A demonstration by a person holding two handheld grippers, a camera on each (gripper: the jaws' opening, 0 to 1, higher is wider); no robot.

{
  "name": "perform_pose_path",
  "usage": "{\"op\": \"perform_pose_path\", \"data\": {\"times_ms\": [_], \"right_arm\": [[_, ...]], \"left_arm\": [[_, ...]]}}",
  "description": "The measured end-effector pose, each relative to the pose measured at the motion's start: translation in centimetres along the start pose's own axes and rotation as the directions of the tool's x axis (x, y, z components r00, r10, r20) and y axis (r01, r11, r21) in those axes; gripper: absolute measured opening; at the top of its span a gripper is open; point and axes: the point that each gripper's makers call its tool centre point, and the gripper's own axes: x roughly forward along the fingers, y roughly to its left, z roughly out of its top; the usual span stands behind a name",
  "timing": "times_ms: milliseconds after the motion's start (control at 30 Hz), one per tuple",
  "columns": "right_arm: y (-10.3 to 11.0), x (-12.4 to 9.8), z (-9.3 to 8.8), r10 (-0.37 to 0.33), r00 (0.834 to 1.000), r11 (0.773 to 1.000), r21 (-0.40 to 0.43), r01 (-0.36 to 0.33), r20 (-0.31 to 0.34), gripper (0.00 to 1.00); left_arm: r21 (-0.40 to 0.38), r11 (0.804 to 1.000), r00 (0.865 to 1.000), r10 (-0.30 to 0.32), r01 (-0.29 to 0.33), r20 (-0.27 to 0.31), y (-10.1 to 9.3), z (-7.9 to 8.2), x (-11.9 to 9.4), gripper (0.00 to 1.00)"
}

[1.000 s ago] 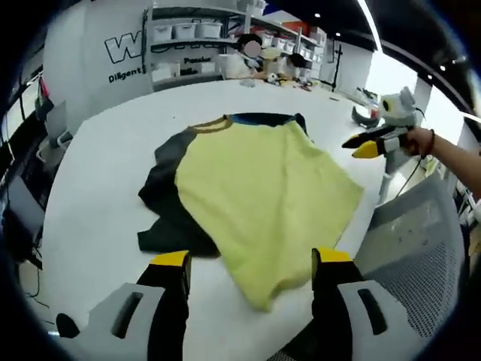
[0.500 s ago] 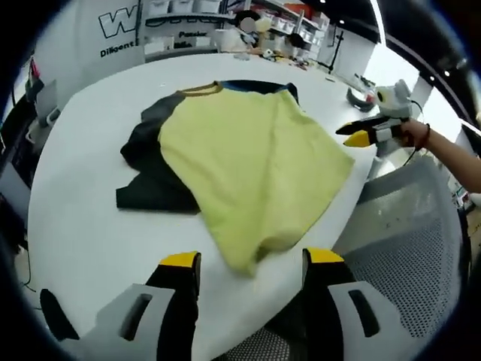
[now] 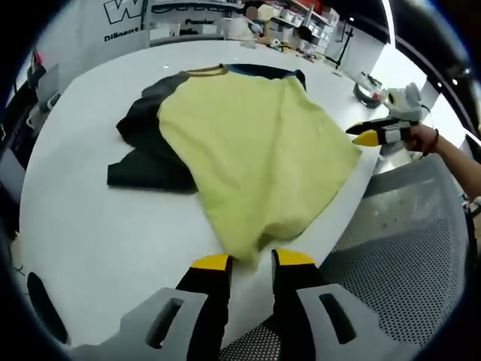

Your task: Fold the garment on the visible template until the final outline fits inside the template.

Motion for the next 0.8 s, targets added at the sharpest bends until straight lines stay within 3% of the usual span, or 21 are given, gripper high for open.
{"op": "perform_pose_path", "data": {"times_ms": [267,433,500,667,800], "right_arm": [[0.5,0.2,-0.4,0.011,1.000,1.000,0.002,-0.011,-0.012,0.46],[0.3,0.1,-0.3,0.007,1.000,1.000,-0.002,-0.007,-0.011,0.45],[0.2,0.1,-0.4,0.007,1.000,1.000,0.007,-0.006,-0.017,0.43],[0.5,0.2,-0.7,0.014,1.000,1.000,0.017,-0.013,-0.022,0.37],[0.5,0.2,-0.7,0.008,1.000,1.000,0.016,-0.007,-0.029,0.33]], "left_arm": [[-0.035,0.999,1.000,-0.011,0.011,0.006,0.2,-0.2,-0.7,0.06],[-0.034,0.992,0.993,-0.118,0.119,0.030,-1.0,0.5,-2.3,0.05],[-0.033,0.993,0.993,-0.116,0.117,0.024,-0.8,0.5,-2.5,0.05],[-0.024,0.991,0.990,-0.129,0.128,-0.057,-0.6,-0.7,-2.3,0.05],[0.050,0.995,0.992,-0.081,0.087,-0.101,-0.1,-1.6,-2.0,0.05]]}}
